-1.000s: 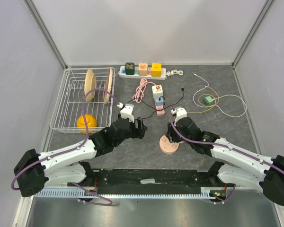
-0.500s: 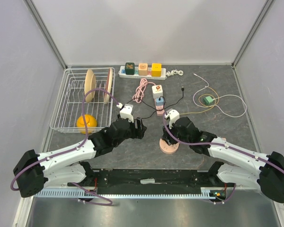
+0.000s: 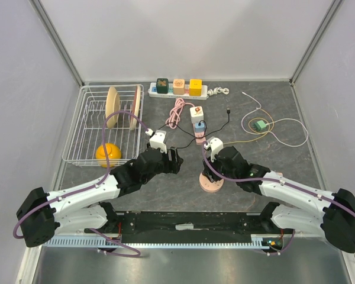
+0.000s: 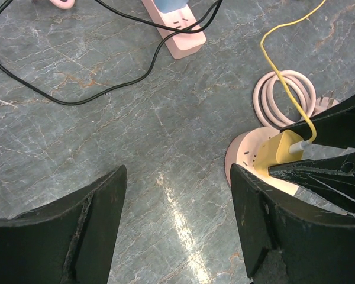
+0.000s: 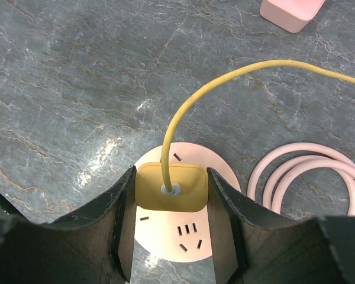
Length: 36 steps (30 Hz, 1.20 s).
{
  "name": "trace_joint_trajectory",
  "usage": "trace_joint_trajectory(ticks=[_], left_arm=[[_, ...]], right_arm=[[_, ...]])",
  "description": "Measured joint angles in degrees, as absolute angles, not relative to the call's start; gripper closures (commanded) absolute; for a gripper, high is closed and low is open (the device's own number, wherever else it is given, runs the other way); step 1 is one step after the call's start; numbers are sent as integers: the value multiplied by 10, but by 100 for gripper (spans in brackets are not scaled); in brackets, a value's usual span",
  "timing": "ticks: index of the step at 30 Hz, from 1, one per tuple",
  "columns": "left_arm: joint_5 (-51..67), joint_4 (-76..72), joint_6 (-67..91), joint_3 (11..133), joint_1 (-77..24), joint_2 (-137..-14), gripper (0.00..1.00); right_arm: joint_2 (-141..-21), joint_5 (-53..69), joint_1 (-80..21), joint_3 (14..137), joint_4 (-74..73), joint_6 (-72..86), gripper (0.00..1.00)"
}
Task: Insert the plug
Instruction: Insert the plug into the socket.
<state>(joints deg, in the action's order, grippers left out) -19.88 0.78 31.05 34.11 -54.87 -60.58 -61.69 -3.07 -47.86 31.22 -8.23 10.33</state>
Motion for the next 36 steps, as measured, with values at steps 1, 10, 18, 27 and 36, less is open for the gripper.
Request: trace_joint_trajectory(ticks=[1, 10, 18, 27, 36], left_arm=[[-199, 8, 311, 341, -549, -606, 23], [-194, 8, 312, 341, -549, -606, 23], [-194, 8, 318, 341, -549, -606, 24], [-195, 8, 324, 341, -549, -606, 24], [-194, 8, 325, 341, -549, -606, 24]], right_arm=[[-617, -30, -478, 312, -83, 100, 100], [-632, -6, -478, 325, -87, 46, 100], [-648, 27, -471, 334, -88, 15, 100], [-650, 58, -455, 336, -91, -13, 100], [-654, 93, -447, 338, -102, -51, 95]])
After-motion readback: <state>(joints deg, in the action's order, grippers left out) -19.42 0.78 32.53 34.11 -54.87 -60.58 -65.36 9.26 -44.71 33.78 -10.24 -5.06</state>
